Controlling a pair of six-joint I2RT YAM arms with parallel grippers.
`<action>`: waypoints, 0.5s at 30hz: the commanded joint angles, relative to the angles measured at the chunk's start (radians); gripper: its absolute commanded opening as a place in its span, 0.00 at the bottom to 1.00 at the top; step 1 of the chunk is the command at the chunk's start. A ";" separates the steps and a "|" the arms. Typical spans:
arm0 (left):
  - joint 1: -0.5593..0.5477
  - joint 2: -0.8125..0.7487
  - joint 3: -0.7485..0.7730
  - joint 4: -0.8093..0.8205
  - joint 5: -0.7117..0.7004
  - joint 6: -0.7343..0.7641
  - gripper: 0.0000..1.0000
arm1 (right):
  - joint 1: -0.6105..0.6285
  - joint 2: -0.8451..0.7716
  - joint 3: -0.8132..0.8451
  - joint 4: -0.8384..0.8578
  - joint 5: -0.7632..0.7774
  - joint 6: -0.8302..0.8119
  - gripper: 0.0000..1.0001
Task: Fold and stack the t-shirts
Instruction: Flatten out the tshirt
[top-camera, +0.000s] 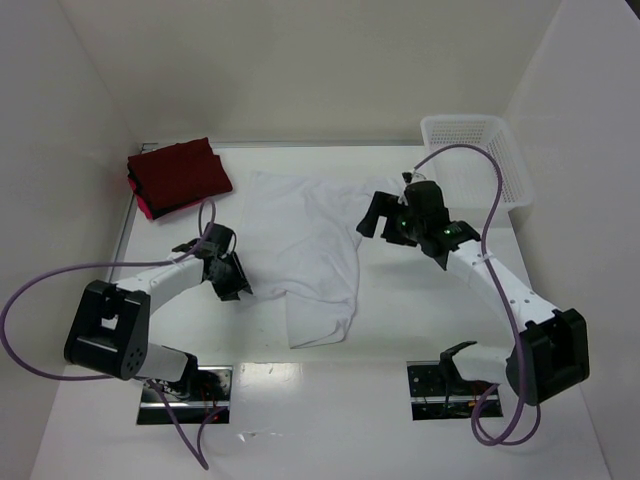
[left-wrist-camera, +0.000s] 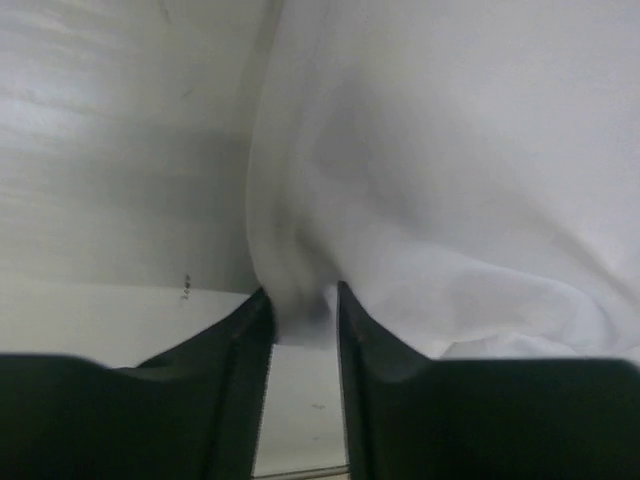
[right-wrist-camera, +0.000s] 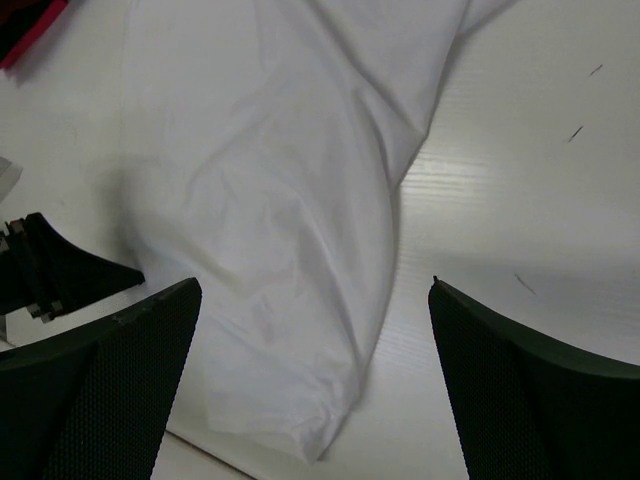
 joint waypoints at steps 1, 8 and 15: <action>0.009 0.025 -0.026 0.013 0.014 0.000 0.33 | 0.008 -0.055 -0.044 -0.006 -0.065 0.040 1.00; 0.027 -0.023 0.054 -0.040 0.024 0.025 0.00 | 0.175 -0.081 -0.092 -0.014 -0.076 0.155 1.00; 0.074 -0.055 0.236 -0.082 0.086 0.096 0.00 | 0.437 -0.060 -0.090 0.018 0.005 0.315 1.00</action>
